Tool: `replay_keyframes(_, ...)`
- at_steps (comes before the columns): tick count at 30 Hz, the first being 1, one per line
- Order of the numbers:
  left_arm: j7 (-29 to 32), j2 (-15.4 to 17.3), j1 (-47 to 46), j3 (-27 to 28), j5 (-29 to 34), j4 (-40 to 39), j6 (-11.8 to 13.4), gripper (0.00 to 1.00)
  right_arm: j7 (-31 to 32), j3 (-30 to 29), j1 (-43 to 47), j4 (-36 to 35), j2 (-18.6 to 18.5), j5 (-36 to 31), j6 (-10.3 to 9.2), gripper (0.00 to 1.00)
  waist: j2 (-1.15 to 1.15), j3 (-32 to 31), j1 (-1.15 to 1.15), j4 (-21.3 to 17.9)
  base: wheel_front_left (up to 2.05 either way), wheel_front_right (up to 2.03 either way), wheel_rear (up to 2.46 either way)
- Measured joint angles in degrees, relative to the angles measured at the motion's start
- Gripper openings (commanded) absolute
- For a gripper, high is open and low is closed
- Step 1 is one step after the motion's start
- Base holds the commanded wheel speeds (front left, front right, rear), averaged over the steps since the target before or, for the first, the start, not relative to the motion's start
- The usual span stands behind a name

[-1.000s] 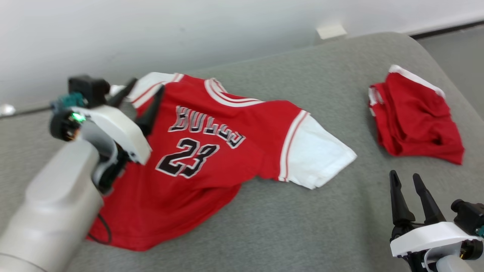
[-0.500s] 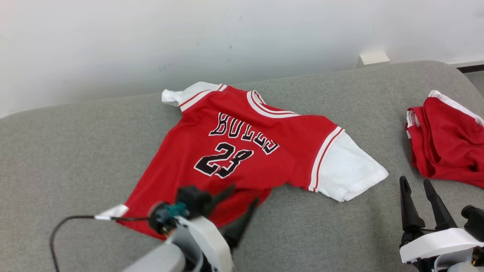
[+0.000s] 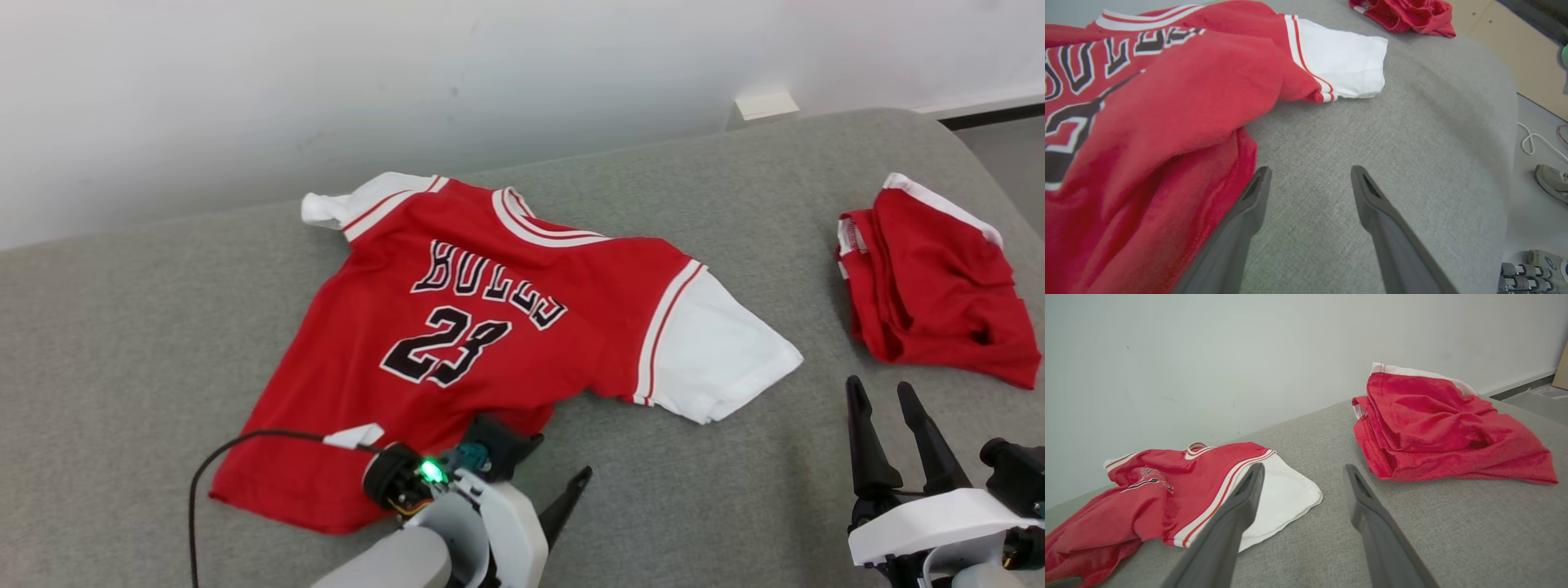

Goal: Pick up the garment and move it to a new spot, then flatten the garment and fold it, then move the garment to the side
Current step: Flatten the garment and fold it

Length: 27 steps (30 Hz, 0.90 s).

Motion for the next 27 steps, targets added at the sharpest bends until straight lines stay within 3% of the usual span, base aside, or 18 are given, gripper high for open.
replay_keyframes(8,7.47,-3.23,-4.66,-0.36,1.11,7.21,4.6,1.0,-0.07,0.62,-0.12,0.71,0.96,0.01,0.0,1.0,0.0,0.29,0.0,-2.91,0.0,0.0,0.0)
replay_keyframes(16,12.16,-3.26,-7.97,0.79,0.46,11.26,6.59,1.0,-0.41,1.23,-0.13,1.78,1.37,0.21,0.0,1.0,0.0,0.56,0.0,-4.66,0.0,0.0,0.0)
replay_keyframes(24,17.45,-3.38,-10.19,0.0,-1.25,16.13,4.38,1.0,-0.55,1.89,-0.43,2.77,1.45,0.54,0.0,1.0,0.0,0.55,0.0,-4.69,0.0,0.0,0.0)
replay_keyframes(25,17.42,-3.57,-10.38,-0.02,-1.38,16.69,4.03,0.75,-0.56,1.92,-0.47,2.86,1.43,0.55,0.0,1.0,0.0,0.49,0.0,-4.62,0.0,0.0,0.0)
replay_keyframes(27,17.14,-3.91,-10.72,0.12,-1.82,17.72,3.5,0.0,-0.56,1.98,-0.62,3.03,1.33,0.59,0.0,1.0,0.0,0.35,0.0,-4.34,0.0,0.0,0.0)
